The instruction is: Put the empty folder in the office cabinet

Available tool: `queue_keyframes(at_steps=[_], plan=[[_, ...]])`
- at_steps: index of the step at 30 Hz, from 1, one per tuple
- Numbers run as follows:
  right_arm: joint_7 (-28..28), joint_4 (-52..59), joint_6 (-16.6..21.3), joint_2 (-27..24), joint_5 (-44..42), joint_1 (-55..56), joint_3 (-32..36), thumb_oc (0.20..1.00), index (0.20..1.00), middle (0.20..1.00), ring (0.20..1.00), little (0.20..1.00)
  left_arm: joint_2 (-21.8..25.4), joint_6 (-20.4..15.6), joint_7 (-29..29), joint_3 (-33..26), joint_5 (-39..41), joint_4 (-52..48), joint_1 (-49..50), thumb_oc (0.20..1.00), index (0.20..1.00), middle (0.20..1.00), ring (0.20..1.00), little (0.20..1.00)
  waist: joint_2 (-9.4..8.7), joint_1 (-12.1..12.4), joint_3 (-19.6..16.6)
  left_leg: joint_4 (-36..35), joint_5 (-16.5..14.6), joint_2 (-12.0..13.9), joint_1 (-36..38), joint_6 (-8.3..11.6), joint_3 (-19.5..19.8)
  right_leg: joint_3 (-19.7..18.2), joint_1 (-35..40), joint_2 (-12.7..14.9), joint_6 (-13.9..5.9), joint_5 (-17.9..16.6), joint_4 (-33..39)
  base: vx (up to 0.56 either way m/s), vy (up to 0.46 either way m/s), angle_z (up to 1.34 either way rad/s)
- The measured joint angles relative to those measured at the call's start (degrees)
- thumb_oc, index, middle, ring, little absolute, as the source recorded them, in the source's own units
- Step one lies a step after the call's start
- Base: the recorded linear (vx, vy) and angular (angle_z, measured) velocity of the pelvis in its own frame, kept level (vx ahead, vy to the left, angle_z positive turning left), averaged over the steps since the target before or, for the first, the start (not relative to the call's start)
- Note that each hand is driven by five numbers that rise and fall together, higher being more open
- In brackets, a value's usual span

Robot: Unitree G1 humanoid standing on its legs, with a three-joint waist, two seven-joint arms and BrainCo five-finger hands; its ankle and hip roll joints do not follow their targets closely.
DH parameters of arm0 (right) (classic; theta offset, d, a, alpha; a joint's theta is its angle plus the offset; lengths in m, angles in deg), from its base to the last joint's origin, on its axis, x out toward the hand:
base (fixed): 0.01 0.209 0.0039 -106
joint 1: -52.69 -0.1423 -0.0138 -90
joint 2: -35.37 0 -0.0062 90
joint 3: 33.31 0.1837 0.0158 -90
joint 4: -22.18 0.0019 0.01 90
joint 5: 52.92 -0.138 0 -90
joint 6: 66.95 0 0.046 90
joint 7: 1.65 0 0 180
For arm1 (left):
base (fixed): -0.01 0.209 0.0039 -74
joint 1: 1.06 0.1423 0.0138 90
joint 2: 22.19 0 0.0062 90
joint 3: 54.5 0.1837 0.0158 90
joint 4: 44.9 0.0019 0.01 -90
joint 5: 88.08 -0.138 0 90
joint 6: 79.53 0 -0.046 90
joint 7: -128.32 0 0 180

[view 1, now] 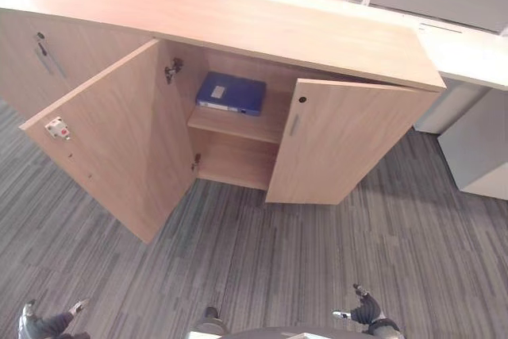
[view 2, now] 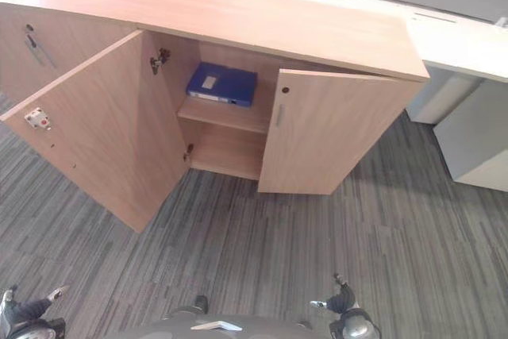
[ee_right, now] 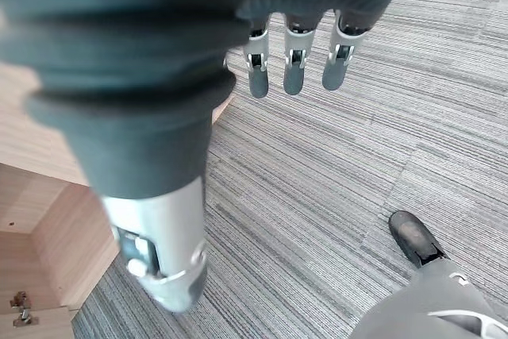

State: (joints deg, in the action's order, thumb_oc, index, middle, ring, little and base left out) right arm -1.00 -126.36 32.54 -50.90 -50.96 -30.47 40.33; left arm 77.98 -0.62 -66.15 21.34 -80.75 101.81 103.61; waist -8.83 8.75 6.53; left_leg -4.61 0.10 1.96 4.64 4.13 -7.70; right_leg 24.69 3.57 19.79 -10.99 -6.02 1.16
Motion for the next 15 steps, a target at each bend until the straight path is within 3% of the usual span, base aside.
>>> queue_keyframes(at_steps=[3,10,15], plan=[[0.0,-0.1,-0.2,-0.2,-0.1,2.1,0.1,1.0,1.0,1.0,1.0,1.0,-0.2,0.3,-0.1,-0.7,-1.0,-0.6,0.9,1.0,1.0,1.0,1.0,1.0,0.29,-0.2,-0.2,-0.1,0.1,0.7,0.7,0.21,0.0,0.1,1.0,-0.8,0.11,0.1,0.5,0.01,0.063,-0.05],[-0.1,0.1,-1.1,-0.2,-0.5,5.3,0.2,1.0,1.0,1.0,1.0,1.0,4.5,1.0,-0.5,-2.0,-1.0,0.0,-0.8,1.0,1.0,1.0,1.0,1.0,-2.94,-0.3,-0.8,-0.4,-0.1,0.4,2.3,0.01,-1.3,-0.8,1.7,-0.4,-0.25,-0.1,0.6,0.01,0.065,-0.1],[-0.1,0.1,-1.0,-0.1,-0.9,5.3,0.3,1.0,1.0,1.0,1.0,1.0,4.9,1.0,-1.3,-1.7,-1.0,0.5,-4.0,1.0,1.0,1.0,1.0,1.0,-2.83,-2.4,-0.6,-0.3,-0.4,-0.8,3.9,-0.57,-2.5,-2.5,1.0,0.7,-0.36,-0.3,-1.0,0.0,0.101,-0.11]])
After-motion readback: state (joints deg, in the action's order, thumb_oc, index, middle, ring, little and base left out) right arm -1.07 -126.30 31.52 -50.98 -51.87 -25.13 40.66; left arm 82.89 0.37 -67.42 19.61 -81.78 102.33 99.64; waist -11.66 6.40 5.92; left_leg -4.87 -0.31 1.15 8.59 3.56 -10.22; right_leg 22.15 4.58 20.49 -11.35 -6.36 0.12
